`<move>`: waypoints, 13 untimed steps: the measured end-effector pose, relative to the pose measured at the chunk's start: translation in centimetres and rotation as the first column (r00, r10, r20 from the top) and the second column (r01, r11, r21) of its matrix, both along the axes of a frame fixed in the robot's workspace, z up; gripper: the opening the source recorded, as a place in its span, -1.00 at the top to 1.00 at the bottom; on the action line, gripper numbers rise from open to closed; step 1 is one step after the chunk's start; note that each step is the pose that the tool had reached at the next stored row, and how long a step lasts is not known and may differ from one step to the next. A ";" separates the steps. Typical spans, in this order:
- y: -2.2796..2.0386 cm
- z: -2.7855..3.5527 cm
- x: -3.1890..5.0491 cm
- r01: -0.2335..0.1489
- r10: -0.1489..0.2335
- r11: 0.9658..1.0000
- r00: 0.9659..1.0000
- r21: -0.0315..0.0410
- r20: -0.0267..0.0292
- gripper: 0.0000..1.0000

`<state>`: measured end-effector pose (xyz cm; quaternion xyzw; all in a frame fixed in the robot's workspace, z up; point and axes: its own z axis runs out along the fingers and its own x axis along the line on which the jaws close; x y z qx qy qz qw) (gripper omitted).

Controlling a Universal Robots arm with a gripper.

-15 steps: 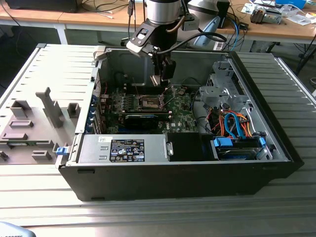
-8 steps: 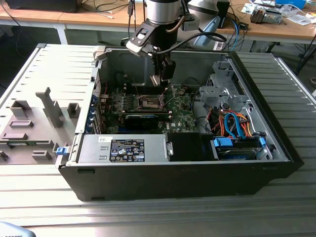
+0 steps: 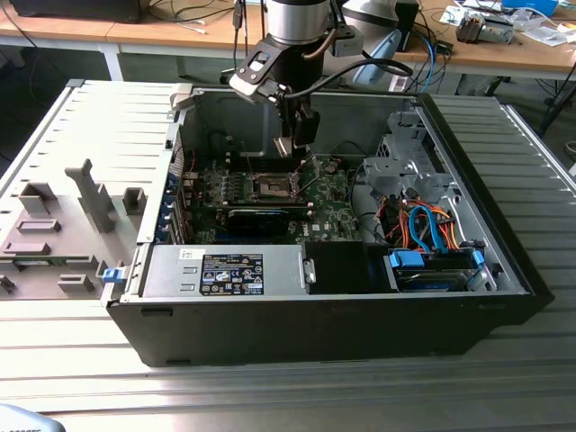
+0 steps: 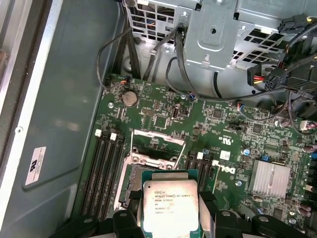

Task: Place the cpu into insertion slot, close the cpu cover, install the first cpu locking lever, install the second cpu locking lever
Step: 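Place the cpu into insertion slot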

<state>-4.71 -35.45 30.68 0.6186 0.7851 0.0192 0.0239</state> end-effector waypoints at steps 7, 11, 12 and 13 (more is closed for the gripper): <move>0.00 -0.03 0.00 0.048 -0.048 0.999 0.999 -0.001 0.000 -0.09; 0.00 -0.05 0.00 0.059 -0.059 0.998 0.998 -0.001 0.000 -0.09; 0.00 -0.05 0.00 0.061 -0.061 0.998 0.998 -0.001 0.000 -0.09; 0.00 -0.05 0.00 0.063 -0.063 0.998 0.998 -0.001 0.000 -0.09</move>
